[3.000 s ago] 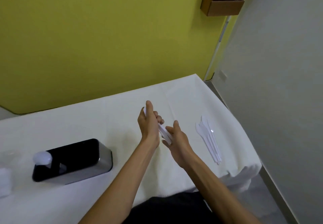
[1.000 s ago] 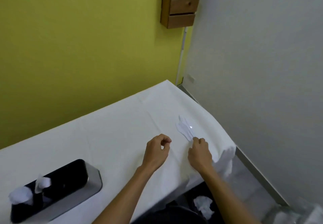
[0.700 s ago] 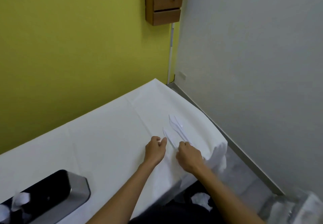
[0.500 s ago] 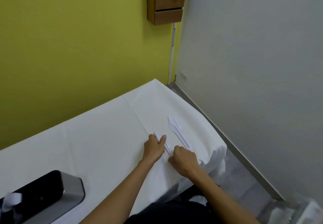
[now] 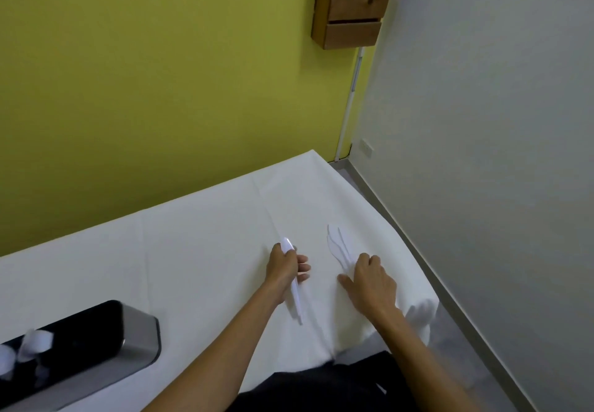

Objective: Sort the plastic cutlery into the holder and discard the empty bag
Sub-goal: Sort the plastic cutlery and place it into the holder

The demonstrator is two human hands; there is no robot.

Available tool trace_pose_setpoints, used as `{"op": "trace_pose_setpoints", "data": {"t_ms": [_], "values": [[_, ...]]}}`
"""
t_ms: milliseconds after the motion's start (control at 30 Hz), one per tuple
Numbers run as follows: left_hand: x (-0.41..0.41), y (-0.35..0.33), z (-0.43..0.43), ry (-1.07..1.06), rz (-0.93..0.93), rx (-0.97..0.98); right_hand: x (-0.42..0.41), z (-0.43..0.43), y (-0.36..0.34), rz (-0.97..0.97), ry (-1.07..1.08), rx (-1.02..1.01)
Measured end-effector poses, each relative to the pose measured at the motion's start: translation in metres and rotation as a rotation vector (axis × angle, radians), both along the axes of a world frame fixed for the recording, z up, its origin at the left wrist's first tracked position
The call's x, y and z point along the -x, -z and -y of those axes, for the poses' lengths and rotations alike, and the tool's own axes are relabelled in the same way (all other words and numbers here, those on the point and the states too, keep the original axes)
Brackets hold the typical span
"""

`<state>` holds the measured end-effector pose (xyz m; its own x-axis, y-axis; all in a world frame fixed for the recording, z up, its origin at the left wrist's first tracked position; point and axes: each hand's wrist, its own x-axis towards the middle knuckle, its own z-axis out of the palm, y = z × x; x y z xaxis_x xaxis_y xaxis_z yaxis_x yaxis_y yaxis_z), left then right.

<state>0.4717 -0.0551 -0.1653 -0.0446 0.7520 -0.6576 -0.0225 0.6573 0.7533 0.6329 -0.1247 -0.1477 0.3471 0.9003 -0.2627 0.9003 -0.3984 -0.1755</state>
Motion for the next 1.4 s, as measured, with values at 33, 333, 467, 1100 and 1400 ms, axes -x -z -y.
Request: {"op": "trace_pose_setpoints", "data": {"t_ms": [33, 333, 467, 1100, 1400], "values": [[-0.001, 0.000, -0.002, -0.005, 0.020, 0.011, 0.000, -0.001, 0.000, -0.018, 0.000, 0.029], [-0.005, 0.003, -0.003, 0.102, -0.048, 0.024, 0.007, -0.009, -0.016, 0.012, -0.093, 0.118], [-0.011, -0.007, 0.001, 0.208, -0.074, -0.031, 0.011, -0.006, -0.023, -0.098, -0.227, 0.023], [-0.008, -0.008, 0.000, 0.169, -0.051, -0.045, 0.005, -0.016, -0.021, -0.244, -0.011, 0.231], [-0.008, -0.029, -0.006, 0.000, -0.056, -0.149, 0.025, -0.020, -0.031, -0.596, -0.160, 0.019]]}}
